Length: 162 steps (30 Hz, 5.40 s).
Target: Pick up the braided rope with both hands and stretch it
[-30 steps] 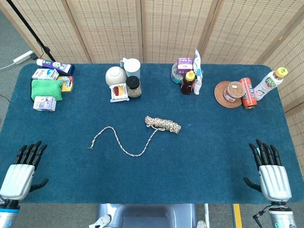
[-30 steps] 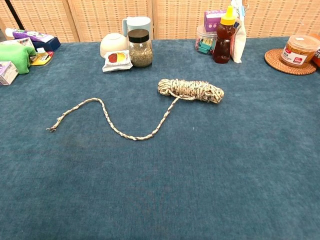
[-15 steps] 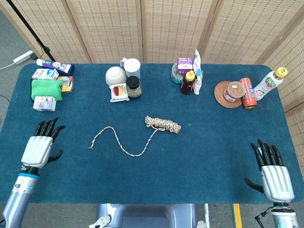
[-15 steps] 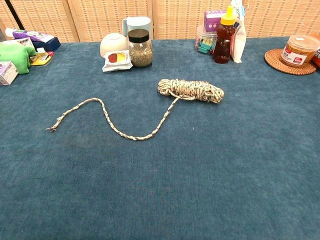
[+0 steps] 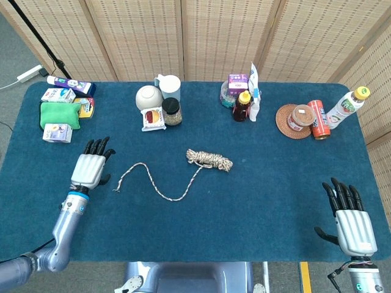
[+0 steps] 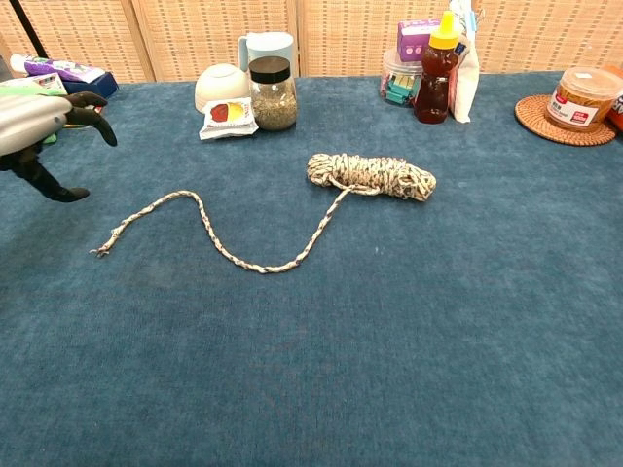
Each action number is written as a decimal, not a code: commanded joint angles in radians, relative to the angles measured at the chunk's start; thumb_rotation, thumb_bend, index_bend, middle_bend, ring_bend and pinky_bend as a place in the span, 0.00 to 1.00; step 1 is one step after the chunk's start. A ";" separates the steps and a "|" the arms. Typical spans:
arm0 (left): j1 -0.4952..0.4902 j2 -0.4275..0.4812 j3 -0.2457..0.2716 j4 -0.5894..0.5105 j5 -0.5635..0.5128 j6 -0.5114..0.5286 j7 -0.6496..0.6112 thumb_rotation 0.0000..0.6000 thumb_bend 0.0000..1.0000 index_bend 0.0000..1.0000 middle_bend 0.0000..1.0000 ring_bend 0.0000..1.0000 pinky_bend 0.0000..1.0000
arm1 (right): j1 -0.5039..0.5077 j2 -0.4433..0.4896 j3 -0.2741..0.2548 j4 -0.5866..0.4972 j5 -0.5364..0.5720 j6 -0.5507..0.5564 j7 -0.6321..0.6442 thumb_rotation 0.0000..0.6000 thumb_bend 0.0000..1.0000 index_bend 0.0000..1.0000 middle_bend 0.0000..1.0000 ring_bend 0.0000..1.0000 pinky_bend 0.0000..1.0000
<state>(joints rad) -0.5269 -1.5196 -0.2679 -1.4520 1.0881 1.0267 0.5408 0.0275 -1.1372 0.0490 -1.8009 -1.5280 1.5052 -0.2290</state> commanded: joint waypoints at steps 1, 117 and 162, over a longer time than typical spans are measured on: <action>-0.068 -0.070 -0.019 0.091 -0.061 -0.046 0.052 1.00 0.27 0.35 0.00 0.00 0.00 | 0.007 -0.002 0.006 0.006 0.014 -0.012 0.003 1.00 0.00 0.00 0.00 0.00 0.00; -0.232 -0.039 0.014 -0.074 -0.192 0.097 0.124 1.00 0.41 0.62 0.00 0.00 0.00 | 0.157 -0.034 0.056 0.037 0.107 -0.201 -0.029 1.00 0.00 0.00 0.00 0.00 0.00; -0.191 0.176 0.042 -0.359 0.007 0.233 0.150 1.00 0.41 0.63 0.00 0.00 0.00 | 0.897 -0.583 0.312 0.524 0.995 -0.673 -0.262 1.00 0.00 0.00 0.00 0.00 0.00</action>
<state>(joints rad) -0.7178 -1.3437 -0.2254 -1.8113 1.0952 1.2601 0.6911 0.8958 -1.6855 0.3510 -1.3302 -0.5656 0.8452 -0.4945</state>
